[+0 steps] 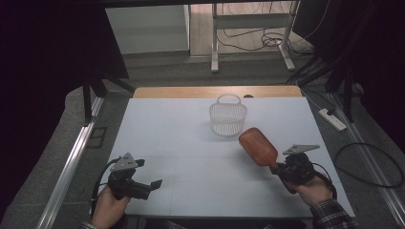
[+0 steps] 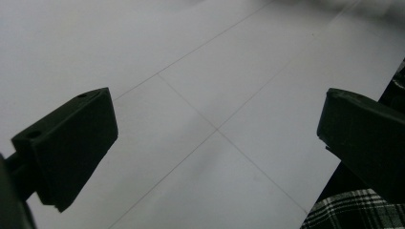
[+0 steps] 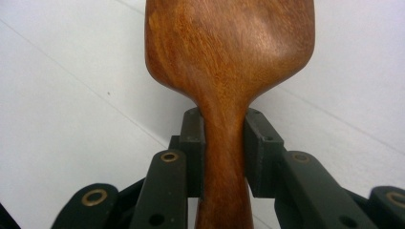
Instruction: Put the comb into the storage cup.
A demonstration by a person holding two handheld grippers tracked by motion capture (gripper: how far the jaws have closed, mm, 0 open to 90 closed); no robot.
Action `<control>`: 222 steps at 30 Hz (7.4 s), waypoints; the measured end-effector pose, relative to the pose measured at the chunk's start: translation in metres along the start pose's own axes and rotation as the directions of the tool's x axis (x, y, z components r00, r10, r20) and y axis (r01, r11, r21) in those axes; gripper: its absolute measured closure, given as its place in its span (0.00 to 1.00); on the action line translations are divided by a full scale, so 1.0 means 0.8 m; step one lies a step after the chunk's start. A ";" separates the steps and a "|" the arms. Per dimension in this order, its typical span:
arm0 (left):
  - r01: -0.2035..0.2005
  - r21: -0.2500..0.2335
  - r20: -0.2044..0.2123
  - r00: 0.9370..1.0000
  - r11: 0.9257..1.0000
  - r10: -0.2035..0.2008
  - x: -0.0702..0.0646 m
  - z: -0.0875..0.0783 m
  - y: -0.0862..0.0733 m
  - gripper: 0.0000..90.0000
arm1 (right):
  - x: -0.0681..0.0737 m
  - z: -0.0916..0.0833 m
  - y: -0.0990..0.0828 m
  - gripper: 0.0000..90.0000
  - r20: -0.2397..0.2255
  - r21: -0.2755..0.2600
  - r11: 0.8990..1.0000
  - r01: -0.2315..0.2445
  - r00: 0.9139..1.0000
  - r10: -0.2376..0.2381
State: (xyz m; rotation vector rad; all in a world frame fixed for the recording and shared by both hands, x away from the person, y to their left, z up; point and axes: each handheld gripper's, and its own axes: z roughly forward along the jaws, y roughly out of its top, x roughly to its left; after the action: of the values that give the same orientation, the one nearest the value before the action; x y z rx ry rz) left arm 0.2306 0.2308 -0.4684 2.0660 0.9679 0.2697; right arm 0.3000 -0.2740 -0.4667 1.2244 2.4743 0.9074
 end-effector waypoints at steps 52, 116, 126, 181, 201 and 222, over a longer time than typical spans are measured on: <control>-0.036 -0.070 0.209 0.977 0.997 0.050 -0.026 0.099 0.141 0.00 | 0.047 -0.018 0.028 0.81 -0.066 -0.219 0.969 0.114 0.989 -0.132; 0.183 -0.055 0.409 0.901 0.982 -0.145 -0.029 0.139 0.146 0.05 | 0.127 0.032 0.057 0.81 -0.234 -0.342 0.922 0.180 0.934 -0.269; 0.263 -0.049 0.506 0.838 0.964 -0.203 -0.020 0.136 0.143 0.26 | 0.128 0.034 0.057 0.81 -0.233 -0.349 0.919 0.183 0.933 -0.274; 0.361 -0.050 0.578 0.771 0.931 -0.268 -0.012 0.129 0.140 0.60 | 0.135 0.045 0.063 0.32 -0.155 -0.294 0.921 0.254 0.939 -0.308; 0.327 -0.059 0.541 0.804 0.943 -0.245 -0.012 0.125 0.142 0.60 | 0.130 0.046 0.064 0.01 -0.135 -0.260 0.923 0.284 0.936 -0.326; 0.310 -0.075 0.490 0.839 0.948 -0.235 0.003 0.113 0.146 0.59 | 0.114 0.040 0.058 0.00 -0.193 -0.216 0.935 0.281 0.927 -0.323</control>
State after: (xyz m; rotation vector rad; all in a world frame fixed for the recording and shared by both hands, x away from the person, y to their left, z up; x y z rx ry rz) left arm 0.3398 0.1366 -0.4385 1.7056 0.8848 -0.3009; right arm 0.2877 -0.1682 -0.4570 0.6844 2.5799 1.2097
